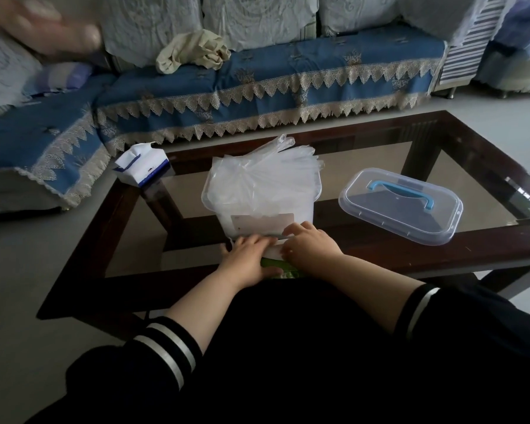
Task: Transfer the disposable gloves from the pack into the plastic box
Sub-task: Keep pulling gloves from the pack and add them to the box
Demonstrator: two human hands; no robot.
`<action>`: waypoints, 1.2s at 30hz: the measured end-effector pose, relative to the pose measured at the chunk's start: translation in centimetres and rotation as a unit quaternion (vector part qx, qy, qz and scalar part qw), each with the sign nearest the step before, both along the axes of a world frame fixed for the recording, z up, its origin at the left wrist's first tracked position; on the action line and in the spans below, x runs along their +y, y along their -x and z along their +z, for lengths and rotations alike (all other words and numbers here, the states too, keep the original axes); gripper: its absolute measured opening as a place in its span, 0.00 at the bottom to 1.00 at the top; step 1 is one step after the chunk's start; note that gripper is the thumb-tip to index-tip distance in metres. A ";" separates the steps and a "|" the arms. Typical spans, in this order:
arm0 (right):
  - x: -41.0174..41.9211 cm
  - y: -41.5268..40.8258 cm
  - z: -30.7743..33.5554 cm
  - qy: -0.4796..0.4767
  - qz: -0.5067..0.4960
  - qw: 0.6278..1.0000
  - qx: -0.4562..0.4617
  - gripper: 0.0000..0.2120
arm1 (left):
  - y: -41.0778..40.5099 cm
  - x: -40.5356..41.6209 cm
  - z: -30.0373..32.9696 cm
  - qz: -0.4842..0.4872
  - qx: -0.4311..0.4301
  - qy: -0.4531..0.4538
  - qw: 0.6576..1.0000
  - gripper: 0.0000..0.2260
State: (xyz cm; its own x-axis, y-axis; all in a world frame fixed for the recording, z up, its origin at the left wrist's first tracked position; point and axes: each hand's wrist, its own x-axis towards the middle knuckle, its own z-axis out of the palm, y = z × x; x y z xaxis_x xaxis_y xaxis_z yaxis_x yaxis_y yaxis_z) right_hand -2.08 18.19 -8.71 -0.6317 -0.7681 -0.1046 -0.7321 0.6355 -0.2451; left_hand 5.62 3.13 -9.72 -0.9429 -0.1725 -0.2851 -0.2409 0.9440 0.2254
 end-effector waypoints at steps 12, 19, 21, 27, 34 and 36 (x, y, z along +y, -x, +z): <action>1.3 0.2 1.2 0.270 -0.149 0.930 -0.198 0.06 | 0.1 -1.1 -1.3 0.021 0.031 -0.133 0.990 0.31; 1.9 0.2 1.2 0.204 -0.136 0.948 -0.204 0.19 | 0.3 -1.2 -1.0 0.012 0.020 -0.136 0.990 0.32; 1.6 0.1 0.8 0.195 -0.124 0.958 -0.168 0.16 | 0.3 -1.1 -0.8 0.014 0.025 -0.130 0.991 0.32; 2.3 -0.9 2.6 0.461 -0.132 0.782 -0.398 0.03 | 0.4 -0.6 -0.6 0.014 0.031 -0.084 0.996 0.23; 3.6 -1.9 3.6 0.603 -0.089 0.740 -0.282 0.04 | -0.5 -0.3 0.7 -0.002 -0.004 -0.029 1.000 0.30; 3.8 -2.0 3.5 0.590 -0.079 0.781 -0.187 0.08 | -1.2 -0.7 1.5 0.023 0.025 -0.033 0.999 0.32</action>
State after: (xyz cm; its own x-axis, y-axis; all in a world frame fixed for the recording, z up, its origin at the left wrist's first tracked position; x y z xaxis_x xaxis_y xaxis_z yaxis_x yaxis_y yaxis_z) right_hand -0.07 21.96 -5.24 -0.8231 -0.3838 0.4185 -0.4051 -0.1197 -0.9064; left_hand 6.81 2.42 -8.26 -0.9477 -0.1983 -0.2502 -0.2705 0.9150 0.2993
